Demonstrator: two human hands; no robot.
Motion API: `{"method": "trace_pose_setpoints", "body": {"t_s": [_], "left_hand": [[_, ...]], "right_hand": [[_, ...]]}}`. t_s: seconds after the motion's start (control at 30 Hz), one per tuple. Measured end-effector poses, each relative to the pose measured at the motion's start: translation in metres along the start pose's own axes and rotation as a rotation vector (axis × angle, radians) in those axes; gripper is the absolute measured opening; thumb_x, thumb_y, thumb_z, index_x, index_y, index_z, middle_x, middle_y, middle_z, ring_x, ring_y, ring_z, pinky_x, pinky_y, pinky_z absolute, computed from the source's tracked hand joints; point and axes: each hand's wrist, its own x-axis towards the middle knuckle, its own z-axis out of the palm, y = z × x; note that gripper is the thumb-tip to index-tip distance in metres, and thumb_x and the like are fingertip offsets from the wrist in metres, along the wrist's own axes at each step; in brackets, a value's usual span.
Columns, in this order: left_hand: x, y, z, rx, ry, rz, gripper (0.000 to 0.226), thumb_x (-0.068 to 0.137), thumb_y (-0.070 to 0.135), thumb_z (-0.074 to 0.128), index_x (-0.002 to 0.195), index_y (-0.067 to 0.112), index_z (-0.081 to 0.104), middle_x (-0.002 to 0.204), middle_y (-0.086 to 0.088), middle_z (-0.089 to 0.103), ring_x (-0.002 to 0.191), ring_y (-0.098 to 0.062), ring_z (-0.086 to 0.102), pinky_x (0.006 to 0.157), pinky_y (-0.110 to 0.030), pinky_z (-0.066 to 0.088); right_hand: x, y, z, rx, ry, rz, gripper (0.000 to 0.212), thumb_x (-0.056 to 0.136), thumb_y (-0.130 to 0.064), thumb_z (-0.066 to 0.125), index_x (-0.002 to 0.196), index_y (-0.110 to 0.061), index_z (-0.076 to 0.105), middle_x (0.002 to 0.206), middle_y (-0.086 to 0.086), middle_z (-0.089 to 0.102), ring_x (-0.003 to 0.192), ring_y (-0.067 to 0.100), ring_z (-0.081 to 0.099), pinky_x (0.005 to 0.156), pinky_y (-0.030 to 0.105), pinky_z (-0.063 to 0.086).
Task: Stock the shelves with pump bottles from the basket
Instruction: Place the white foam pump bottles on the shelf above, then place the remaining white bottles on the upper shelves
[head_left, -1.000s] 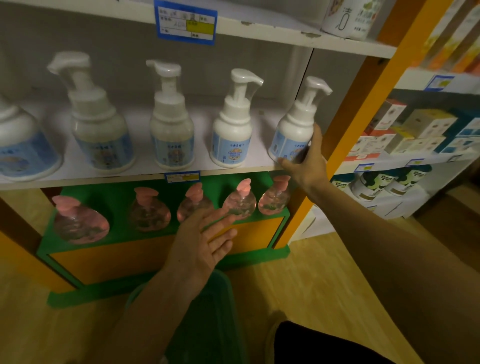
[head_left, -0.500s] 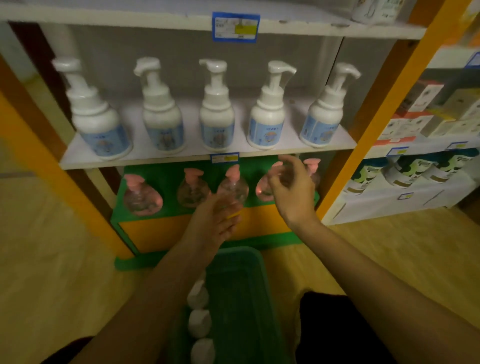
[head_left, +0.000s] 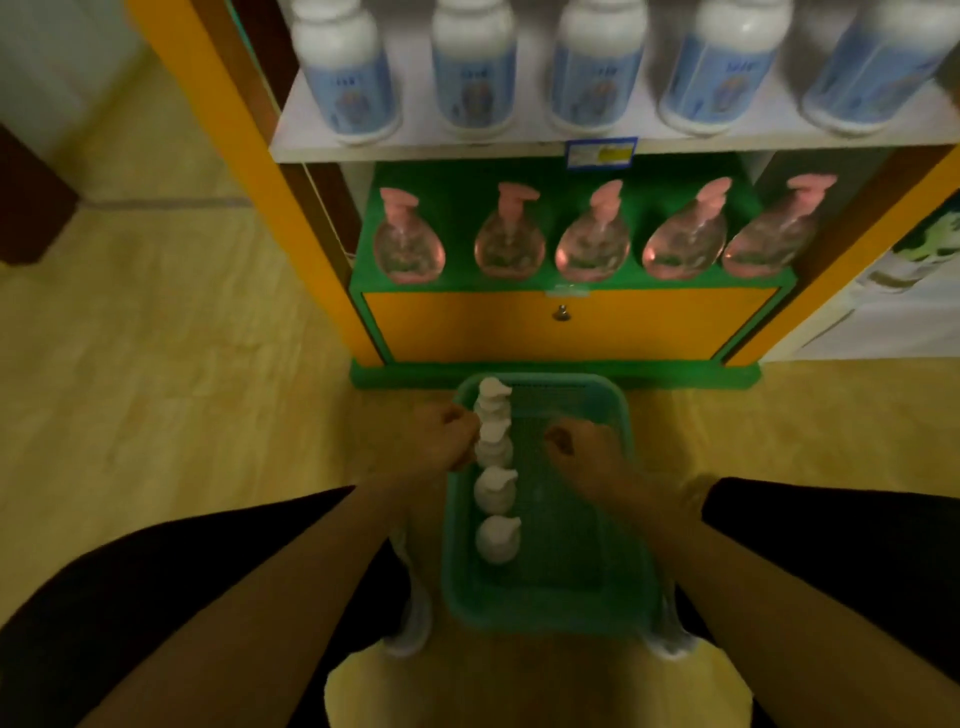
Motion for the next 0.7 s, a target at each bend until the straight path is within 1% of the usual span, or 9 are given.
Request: {"method": "trace_pose_setpoints", "body": {"t_s": [0.07, 0.1, 0.17, 0.23, 0.33, 0.4, 0.5, 0.57, 0.7], "left_hand": [[0.014, -0.033, 0.007, 0.127, -0.026, -0.034, 0.019, 0.090, 0.022, 0.054, 0.078, 0.008, 0.057, 0.077, -0.020, 0.060, 0.070, -0.025, 0.058, 0.076, -0.051, 0.055], [0.016, -0.048, 0.011, 0.216, -0.052, -0.035, 0.021, 0.090, 0.018, 0.054, 0.070, 0.012, 0.051, 0.073, -0.014, 0.055, 0.074, -0.024, 0.055, 0.079, -0.047, 0.054], [0.013, -0.071, 0.022, 0.404, -0.183, 0.017, 0.028, 0.093, 0.008, 0.050, 0.069, 0.022, 0.047, 0.074, -0.001, 0.048, 0.086, -0.024, 0.052, 0.076, -0.024, 0.049], [0.009, -0.092, 0.032, 0.494, -0.349, 0.038, 0.013, 0.095, 0.006, 0.048, 0.101, 0.012, 0.057, 0.094, -0.007, 0.056, 0.101, -0.032, 0.054, 0.075, -0.016, 0.043], [0.013, -0.117, 0.051, 0.546, -0.441, 0.079, 0.047, 0.094, 0.011, 0.051, 0.138, 0.008, 0.035, 0.135, -0.013, 0.049, 0.125, -0.028, 0.047, 0.098, -0.026, 0.038], [0.019, -0.128, 0.063, 0.506, -0.449, 0.052, 0.057, 0.091, 0.013, 0.056, 0.142, 0.011, 0.029, 0.142, -0.011, 0.044, 0.131, -0.026, 0.042, 0.103, -0.026, 0.033], [0.025, -0.137, 0.078, 0.416, -0.383, 0.002, 0.057, 0.089, 0.014, 0.061, 0.139, 0.011, 0.034, 0.139, -0.009, 0.047, 0.129, -0.024, 0.044, 0.099, -0.023, 0.034], [0.030, -0.144, 0.085, 0.375, -0.328, -0.034, 0.049, 0.090, 0.014, 0.061, 0.133, 0.009, 0.040, 0.136, -0.009, 0.050, 0.125, -0.023, 0.048, 0.095, -0.021, 0.035], [0.040, -0.158, 0.098, 0.352, -0.285, -0.081, 0.052, 0.087, 0.017, 0.065, 0.132, 0.009, 0.041, 0.136, -0.009, 0.051, 0.123, -0.023, 0.050, 0.098, -0.029, 0.040]], "right_hand": [[0.003, 0.018, 0.010, -0.039, -0.082, 0.070, 0.019, 0.091, -0.017, 0.058, 0.107, -0.009, 0.062, 0.103, 0.012, 0.066, 0.086, 0.018, 0.059, 0.083, 0.036, 0.053], [0.004, 0.025, 0.015, -0.063, -0.122, 0.091, 0.023, 0.091, -0.020, 0.059, 0.112, -0.010, 0.060, 0.106, 0.011, 0.065, 0.088, 0.018, 0.059, 0.080, 0.034, 0.053], [0.007, 0.036, 0.025, -0.119, -0.189, 0.102, 0.030, 0.091, -0.024, 0.058, 0.119, -0.014, 0.055, 0.108, 0.009, 0.064, 0.090, 0.018, 0.060, 0.077, 0.031, 0.052], [0.009, 0.042, 0.036, -0.160, -0.240, 0.095, 0.032, 0.092, -0.027, 0.058, 0.120, -0.015, 0.053, 0.105, 0.008, 0.064, 0.084, 0.016, 0.058, 0.072, 0.029, 0.050], [0.016, 0.047, 0.054, -0.132, -0.323, 0.112, 0.037, 0.090, -0.027, 0.060, 0.123, -0.016, 0.048, 0.108, 0.007, 0.062, 0.089, 0.017, 0.058, 0.075, 0.032, 0.050], [0.023, 0.049, 0.065, -0.085, -0.364, 0.127, 0.045, 0.088, -0.026, 0.063, 0.129, -0.016, 0.045, 0.120, 0.009, 0.059, 0.101, 0.021, 0.058, 0.087, 0.036, 0.052], [0.032, 0.049, 0.080, -0.058, -0.383, 0.118, 0.049, 0.087, -0.025, 0.065, 0.130, -0.014, 0.044, 0.117, 0.005, 0.058, 0.101, 0.019, 0.056, 0.086, 0.032, 0.049], [0.039, 0.050, 0.089, -0.053, -0.378, 0.117, 0.058, 0.084, -0.034, 0.067, 0.133, -0.018, 0.042, 0.126, 0.006, 0.057, 0.109, 0.023, 0.056, 0.092, 0.040, 0.050], [0.051, 0.051, 0.108, 0.062, -0.359, 0.179, 0.071, 0.074, -0.048, 0.072, 0.132, -0.018, 0.045, 0.126, 0.008, 0.059, 0.110, 0.025, 0.058, 0.092, 0.044, 0.052]]}}
